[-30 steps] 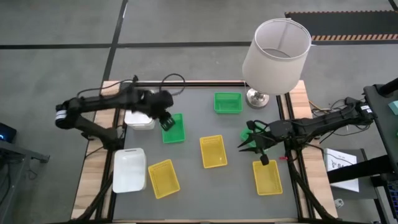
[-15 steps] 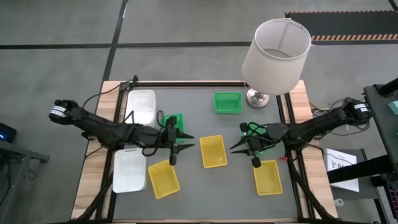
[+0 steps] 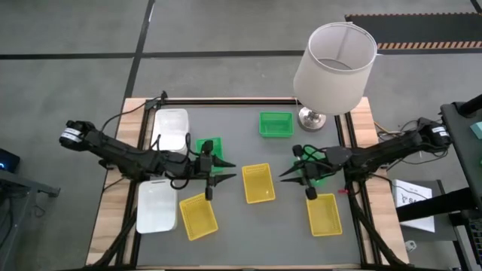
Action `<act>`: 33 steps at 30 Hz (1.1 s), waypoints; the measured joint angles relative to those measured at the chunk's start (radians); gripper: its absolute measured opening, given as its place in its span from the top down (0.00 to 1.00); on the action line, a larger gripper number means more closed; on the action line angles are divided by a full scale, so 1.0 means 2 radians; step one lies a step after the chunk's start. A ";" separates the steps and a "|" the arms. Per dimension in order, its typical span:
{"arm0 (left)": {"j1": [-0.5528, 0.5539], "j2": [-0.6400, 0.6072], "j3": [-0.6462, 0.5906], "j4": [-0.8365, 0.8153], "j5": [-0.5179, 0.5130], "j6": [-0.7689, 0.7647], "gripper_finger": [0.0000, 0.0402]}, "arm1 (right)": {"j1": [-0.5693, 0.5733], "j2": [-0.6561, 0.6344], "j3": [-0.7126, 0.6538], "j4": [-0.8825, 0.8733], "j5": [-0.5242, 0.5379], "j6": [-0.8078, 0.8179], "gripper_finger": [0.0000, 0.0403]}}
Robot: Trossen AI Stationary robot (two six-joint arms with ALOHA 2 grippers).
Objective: Stack baskets by color
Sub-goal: Stack the middle yellow bin on the bottom right yellow bin
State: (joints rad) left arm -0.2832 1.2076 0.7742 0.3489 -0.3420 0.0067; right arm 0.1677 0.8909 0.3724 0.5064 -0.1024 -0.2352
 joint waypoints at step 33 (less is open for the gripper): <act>0.000 0.061 0.002 0.018 -0.003 -0.079 0.71 | -0.003 0.005 0.028 -0.106 0.144 0.051 0.64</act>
State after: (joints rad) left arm -0.2832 1.3289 0.7774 0.3851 -0.3481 -0.1513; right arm 0.1608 0.9009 0.4293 0.2949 0.1860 -0.1338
